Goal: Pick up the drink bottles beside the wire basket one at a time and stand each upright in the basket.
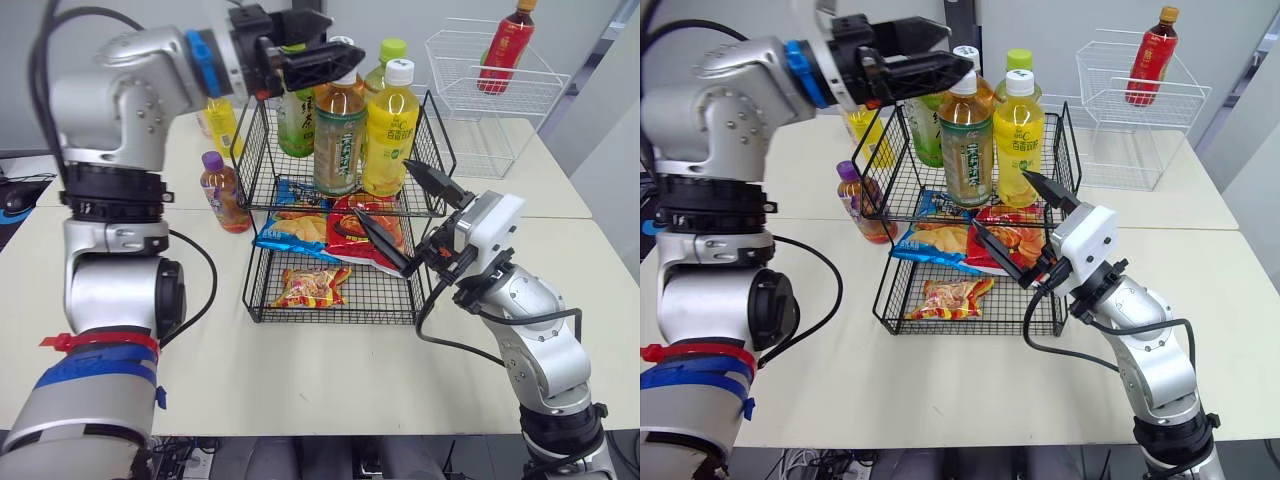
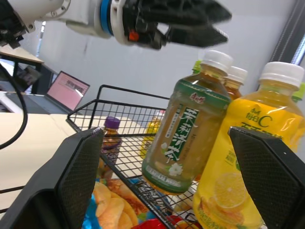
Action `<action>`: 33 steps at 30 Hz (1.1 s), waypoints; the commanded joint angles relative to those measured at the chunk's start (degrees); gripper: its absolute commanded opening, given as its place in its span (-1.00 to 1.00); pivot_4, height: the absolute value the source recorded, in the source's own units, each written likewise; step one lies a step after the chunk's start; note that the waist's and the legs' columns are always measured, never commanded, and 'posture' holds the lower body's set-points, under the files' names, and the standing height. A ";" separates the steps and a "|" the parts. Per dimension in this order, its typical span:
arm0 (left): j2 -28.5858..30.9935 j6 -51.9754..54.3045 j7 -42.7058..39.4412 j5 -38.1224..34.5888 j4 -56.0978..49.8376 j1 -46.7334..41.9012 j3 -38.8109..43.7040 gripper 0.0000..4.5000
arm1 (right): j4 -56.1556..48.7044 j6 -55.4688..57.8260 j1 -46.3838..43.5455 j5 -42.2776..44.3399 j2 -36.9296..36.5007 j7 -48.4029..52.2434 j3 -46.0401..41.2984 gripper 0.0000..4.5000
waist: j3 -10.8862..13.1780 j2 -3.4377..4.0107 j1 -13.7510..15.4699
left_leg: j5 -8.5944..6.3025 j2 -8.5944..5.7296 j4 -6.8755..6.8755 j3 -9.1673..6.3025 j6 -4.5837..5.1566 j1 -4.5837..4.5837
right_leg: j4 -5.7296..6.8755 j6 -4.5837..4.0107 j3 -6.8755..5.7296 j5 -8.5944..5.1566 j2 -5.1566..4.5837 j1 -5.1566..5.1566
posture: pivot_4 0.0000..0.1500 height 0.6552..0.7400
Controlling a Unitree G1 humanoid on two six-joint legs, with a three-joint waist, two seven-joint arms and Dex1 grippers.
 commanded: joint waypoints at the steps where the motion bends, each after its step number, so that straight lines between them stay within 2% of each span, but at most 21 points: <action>1: 3.25 4.17 5.45 -3.43 -10.51 4.14 6.72 0.99 | 0.20 0.24 -2.32 2.97 -0.46 2.96 0.08 1.00 | 0.00 0.00 -0.12 | 0.00 0.00 0.02 0.00 0.00 0.02 | 0.07 0.00 0.02 0.00 0.00 0.00 | 1.00 1.00; 6: 10.28 5.02 15.48 -0.82 -20.66 15.72 16.14 0.99 | 4.70 1.30 -6.09 7.78 -0.28 8.94 1.10 1.00 | 0.00 -0.01 -0.31 | 0.00 0.00 0.03 0.06 0.00 0.24 | 0.30 0.00 0.12 0.00 0.00 0.05 | 1.00 1.00; 11: 15.20 10.21 18.84 -2.88 -35.69 36.66 30.37 0.99 | 9.10 4.60 -9.51 14.23 -1.35 18.07 2.89 1.00 | -0.03 -0.05 -0.08 | 0.01 0.02 -0.02 0.10 -0.02 0.41 | 0.50 -0.13 0.14 -0.08 -0.01 0.11 | 1.00 1.00; 14: 12.97 12.69 20.70 -4.82 -43.15 48.91 39.83 0.99 | 11.91 4.24 -11.74 14.78 -0.83 20.84 3.52 1.00 | -0.08 -0.14 0.11 | 0.00 0.02 0.00 0.11 0.00 0.41 | 0.54 -0.15 0.12 -0.09 -0.05 0.12 | 1.00 1.00; 16: 9.20 12.64 21.97 -5.37 -48.55 57.94 45.25 0.99 | 13.68 3.76 -13.09 14.88 -0.37 22.25 3.78 1.00 | -0.09 -0.14 0.11 | -0.03 0.02 0.00 0.10 0.05 0.43 | 0.53 -0.15 0.10 -0.09 -0.07 0.14 | 1.00 1.00; 21: -4.02 11.89 26.66 -10.65 -61.66 76.11 53.51 0.99 | 17.25 2.93 -15.29 15.00 1.24 25.18 4.15 1.00 | -0.18 -0.29 0.40 | -0.12 0.04 -0.01 -0.01 0.20 0.54 | 0.35 -0.16 -0.04 -0.09 -0.10 0.40 | 1.00 1.00; 24: -6.39 10.86 28.85 -13.15 -64.09 81.11 54.60 0.99 | 18.20 2.60 -15.85 14.57 2.01 26.01 4.44 1.00 | -0.23 -0.36 0.88 | -0.11 0.04 0.00 -0.19 0.19 0.60 | 0.32 -0.18 -0.21 -0.10 -0.10 0.54 | 1.00 1.00; 27: -6.00 9.73 30.44 -15.28 -64.28 83.29 54.43 0.99 | 18.72 2.16 -16.12 13.62 2.54 26.02 4.44 1.00 | -0.21 -0.31 1.29 | -0.11 0.04 -0.01 -0.18 0.18 0.68 | 0.31 -0.21 -0.19 -0.12 -0.10 0.62 | 1.00 1.00; 33: -1.15 6.44 33.64 -14.19 -58.80 78.06 46.52 0.99 | 17.60 2.15 -15.75 11.99 3.14 23.31 3.98 1.00 | -0.19 -0.28 1.78 | -0.10 0.03 -0.03 -0.19 0.19 0.67 | 0.27 -0.23 -0.21 -0.13 -0.09 0.61 | 1.00 1.00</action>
